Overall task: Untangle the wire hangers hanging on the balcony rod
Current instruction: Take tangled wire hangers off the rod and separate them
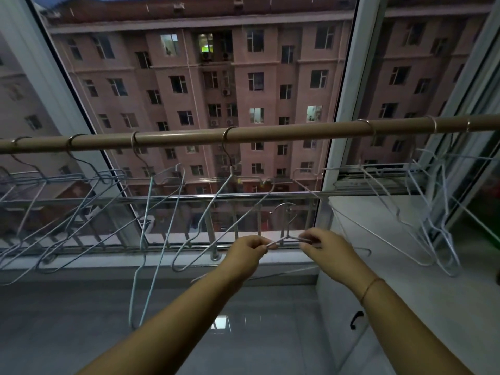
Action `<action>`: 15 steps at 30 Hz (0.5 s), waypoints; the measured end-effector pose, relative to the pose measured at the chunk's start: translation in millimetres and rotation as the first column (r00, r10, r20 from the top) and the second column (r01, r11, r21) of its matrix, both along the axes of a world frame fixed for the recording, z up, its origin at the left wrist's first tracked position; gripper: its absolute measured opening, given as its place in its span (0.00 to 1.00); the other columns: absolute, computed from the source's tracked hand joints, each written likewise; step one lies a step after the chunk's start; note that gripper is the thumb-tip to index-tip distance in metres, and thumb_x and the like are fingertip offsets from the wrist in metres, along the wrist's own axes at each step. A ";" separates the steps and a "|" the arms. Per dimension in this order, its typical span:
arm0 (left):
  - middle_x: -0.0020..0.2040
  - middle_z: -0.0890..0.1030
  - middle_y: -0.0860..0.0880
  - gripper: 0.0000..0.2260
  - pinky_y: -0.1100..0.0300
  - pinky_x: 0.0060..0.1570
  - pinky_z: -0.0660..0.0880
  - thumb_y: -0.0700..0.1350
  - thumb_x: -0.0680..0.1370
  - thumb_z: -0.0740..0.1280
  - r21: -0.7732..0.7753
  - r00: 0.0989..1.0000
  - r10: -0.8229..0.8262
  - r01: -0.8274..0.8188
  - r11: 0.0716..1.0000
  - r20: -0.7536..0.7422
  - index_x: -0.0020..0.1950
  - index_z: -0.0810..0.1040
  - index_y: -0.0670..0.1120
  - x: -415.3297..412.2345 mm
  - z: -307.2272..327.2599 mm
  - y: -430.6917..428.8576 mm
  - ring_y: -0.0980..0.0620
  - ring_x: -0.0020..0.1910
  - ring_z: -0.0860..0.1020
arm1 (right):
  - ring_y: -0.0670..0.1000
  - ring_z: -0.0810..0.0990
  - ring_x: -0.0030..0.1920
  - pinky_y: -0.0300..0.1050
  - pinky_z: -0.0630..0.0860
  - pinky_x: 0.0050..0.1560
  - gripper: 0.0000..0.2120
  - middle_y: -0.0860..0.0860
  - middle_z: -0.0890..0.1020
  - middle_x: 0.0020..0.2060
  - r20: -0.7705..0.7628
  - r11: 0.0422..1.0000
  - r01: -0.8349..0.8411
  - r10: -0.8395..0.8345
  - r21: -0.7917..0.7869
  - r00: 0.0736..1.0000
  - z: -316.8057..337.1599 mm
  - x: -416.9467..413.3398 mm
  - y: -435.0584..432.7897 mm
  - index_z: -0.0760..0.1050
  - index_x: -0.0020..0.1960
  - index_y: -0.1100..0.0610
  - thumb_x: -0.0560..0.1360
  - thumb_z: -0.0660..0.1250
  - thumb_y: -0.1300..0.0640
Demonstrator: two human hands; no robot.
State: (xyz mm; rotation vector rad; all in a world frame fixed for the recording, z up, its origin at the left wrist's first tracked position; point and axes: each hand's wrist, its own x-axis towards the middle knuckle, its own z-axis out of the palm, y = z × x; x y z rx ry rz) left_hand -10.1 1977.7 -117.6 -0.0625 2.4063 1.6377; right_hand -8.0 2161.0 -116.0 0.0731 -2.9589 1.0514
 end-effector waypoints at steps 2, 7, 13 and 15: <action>0.47 0.80 0.51 0.10 0.65 0.41 0.69 0.40 0.80 0.60 0.022 1.000 -0.011 0.012 1.000 -0.009 0.52 0.82 0.47 2.2 -0.2 1.9 0.54 0.47 0.75 | 0.50 0.79 0.47 0.42 0.73 0.49 0.05 0.46 0.80 0.41 -0.009 0.997 0.013 -0.013 -0.082 1.000 -0.1 3.8 5.0 0.79 0.47 0.53 0.75 0.64 0.56; 0.54 0.77 0.52 0.05 0.63 0.49 0.70 0.45 0.75 0.69 0.017 0.966 0.162 -0.161 0.987 -0.203 0.51 0.78 0.51 5.2 -1.8 13.0 0.54 0.54 0.74 | 0.47 0.74 0.34 0.41 0.71 0.37 0.06 0.46 0.76 0.31 -0.051 0.981 0.069 -0.079 -0.182 0.996 1.8 18.3 7.7 0.79 0.41 0.57 0.74 0.65 0.59; 0.39 0.82 0.52 0.06 0.66 0.40 0.75 0.50 0.73 0.70 0.195 0.977 0.108 -0.072 0.978 -0.182 0.44 0.82 0.49 13.1 13.1 32.6 0.57 0.41 0.80 | 0.49 0.74 0.31 0.39 0.74 0.30 0.07 0.51 0.75 0.30 -0.018 0.899 0.120 -0.140 -0.420 0.990 12.1 41.8 1.1 0.79 0.45 0.59 0.76 0.62 0.62; 0.34 0.81 0.54 0.07 0.65 0.40 0.76 0.50 0.74 0.69 0.234 0.988 0.031 0.005 0.972 -0.150 0.43 0.84 0.49 14.0 19.7 40.9 0.59 0.36 0.78 | 0.47 0.74 0.29 0.34 0.74 0.27 0.08 0.53 0.76 0.32 0.015 0.834 0.124 -0.137 -0.537 0.990 18.7 47.6 -4.3 0.77 0.49 0.59 0.77 0.59 0.64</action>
